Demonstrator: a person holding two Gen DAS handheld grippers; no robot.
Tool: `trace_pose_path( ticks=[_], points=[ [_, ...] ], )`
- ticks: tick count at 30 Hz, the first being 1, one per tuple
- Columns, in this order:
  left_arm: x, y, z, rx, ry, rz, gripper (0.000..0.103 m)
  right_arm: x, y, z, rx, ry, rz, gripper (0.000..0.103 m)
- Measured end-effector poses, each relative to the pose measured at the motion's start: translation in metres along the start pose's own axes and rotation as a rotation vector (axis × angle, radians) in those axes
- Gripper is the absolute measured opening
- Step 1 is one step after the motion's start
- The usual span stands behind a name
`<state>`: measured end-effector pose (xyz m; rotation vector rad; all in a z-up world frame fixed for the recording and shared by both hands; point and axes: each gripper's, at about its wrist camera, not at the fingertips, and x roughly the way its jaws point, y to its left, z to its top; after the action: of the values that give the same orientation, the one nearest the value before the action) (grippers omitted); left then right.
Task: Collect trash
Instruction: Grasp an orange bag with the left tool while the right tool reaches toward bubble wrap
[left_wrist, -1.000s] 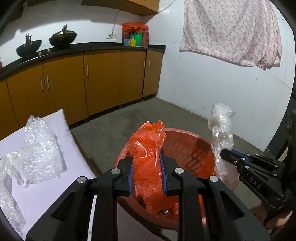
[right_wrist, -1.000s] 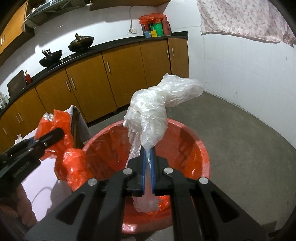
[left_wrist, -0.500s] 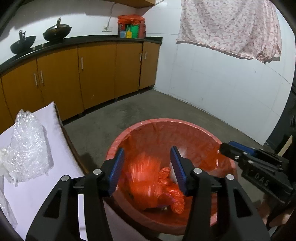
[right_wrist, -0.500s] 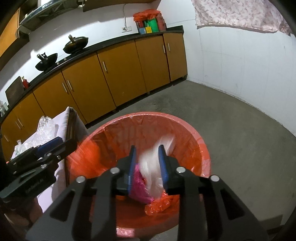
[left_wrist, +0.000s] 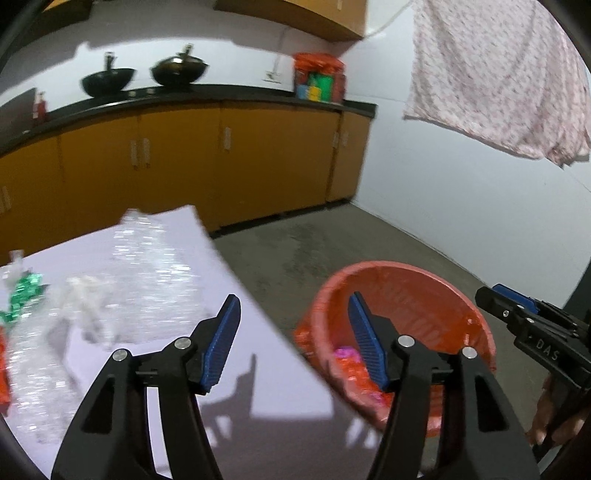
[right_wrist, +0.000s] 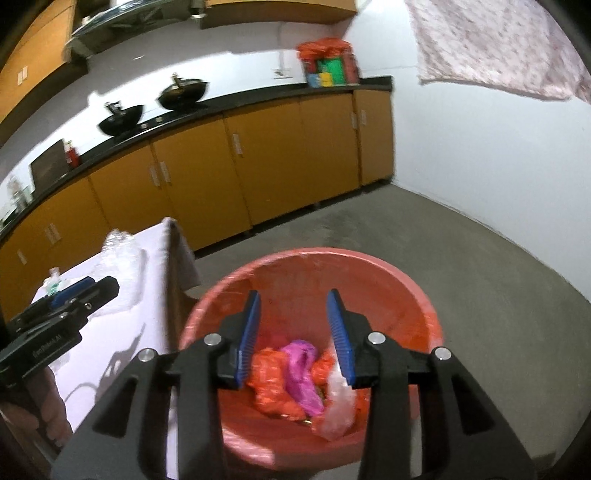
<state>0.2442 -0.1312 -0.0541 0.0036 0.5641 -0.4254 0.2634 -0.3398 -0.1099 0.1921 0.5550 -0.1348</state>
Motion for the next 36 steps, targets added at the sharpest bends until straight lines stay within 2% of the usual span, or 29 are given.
trace_pose_path(
  ticks=[6, 11, 14, 17, 19, 22, 26, 32, 36],
  points=[
    [-0.046, 0.051, -0.004, -0.041, -0.057, 0.143, 0.073, -0.004, 0.053, 0.004, -0.061, -0.003, 0.114, 0.044],
    [-0.087, 0.111, -0.016, -0.090, -0.093, 0.325, 0.085, -0.003, 0.102, 0.004, -0.118, 0.008, 0.204, 0.049],
    [-0.104, 0.152, -0.026, -0.131, -0.083, 0.449, 0.094, 0.000, 0.130, 0.002, -0.135, 0.022, 0.252, 0.050],
    [-0.113, 0.191, -0.037, -0.167, -0.053, 0.551, 0.096, 0.004, 0.156, 0.001, -0.154, 0.035, 0.287, 0.050],
    [-0.113, 0.212, -0.042, -0.196, -0.023, 0.590, 0.096, 0.008, 0.174, -0.001, -0.168, 0.046, 0.305, 0.050],
    [-0.108, 0.242, -0.054, -0.256, 0.027, 0.603, 0.096, 0.014, 0.194, -0.003, -0.181, 0.059, 0.322, 0.051],
    [-0.097, 0.262, -0.064, -0.308, 0.085, 0.576, 0.096, 0.023, 0.211, -0.005, -0.188, 0.076, 0.322, 0.052],
    [-0.085, 0.273, -0.076, -0.296, 0.143, 0.560, 0.096, 0.037, 0.222, -0.006, -0.183, 0.094, 0.303, 0.052],
    [-0.081, 0.280, -0.079, -0.303, 0.160, 0.546, 0.089, 0.046, 0.227, -0.008, -0.191, 0.102, 0.297, 0.052]
  ],
)
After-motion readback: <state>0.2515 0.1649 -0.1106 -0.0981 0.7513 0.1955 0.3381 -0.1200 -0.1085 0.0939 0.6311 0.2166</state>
